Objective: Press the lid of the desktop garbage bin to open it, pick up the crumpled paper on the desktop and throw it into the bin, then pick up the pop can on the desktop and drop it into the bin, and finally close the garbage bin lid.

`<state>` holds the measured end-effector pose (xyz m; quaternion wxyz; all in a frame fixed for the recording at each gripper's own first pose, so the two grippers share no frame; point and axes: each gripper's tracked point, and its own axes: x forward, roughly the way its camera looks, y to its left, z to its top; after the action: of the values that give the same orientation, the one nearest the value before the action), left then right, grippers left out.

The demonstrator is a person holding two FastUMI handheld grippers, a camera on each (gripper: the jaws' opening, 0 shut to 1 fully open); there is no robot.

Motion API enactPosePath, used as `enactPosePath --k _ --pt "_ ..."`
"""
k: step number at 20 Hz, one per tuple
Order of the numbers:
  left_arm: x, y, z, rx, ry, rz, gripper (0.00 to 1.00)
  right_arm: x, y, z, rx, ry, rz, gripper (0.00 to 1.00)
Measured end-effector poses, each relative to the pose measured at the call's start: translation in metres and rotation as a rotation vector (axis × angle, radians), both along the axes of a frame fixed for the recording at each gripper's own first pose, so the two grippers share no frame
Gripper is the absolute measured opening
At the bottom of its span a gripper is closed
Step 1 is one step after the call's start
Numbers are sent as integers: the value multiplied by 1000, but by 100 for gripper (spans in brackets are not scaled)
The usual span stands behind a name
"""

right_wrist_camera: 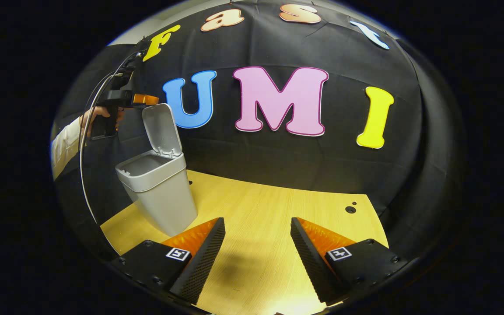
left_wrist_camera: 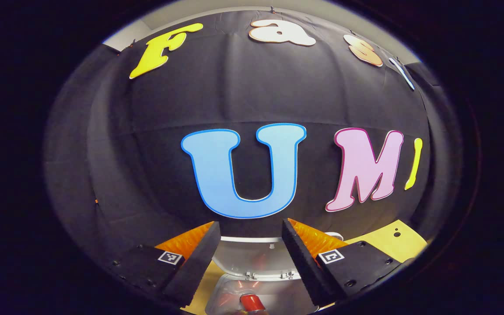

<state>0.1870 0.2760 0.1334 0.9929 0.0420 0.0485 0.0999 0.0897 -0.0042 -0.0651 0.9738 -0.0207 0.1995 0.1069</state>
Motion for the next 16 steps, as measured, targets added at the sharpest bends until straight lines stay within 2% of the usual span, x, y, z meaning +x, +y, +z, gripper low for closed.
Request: enactPosePath --k 3,5,7,10,16 --pt "-15 -4 -9 -6 63 -14 95 3 5 1 1 -4 14 97" --pt "-29 -3 -37 -46 161 -7 95 3 8 0 4 -3 23 97" --pt "-35 0 -47 -35 174 -8 97 3 11 -1 4 0 30 97" --pt "-50 1 -73 -57 256 -2 99 3 17 -4 13 7 42 97" --pt "-91 0 -145 -107 454 -45 99 1 29 -7 25 6 63 97"
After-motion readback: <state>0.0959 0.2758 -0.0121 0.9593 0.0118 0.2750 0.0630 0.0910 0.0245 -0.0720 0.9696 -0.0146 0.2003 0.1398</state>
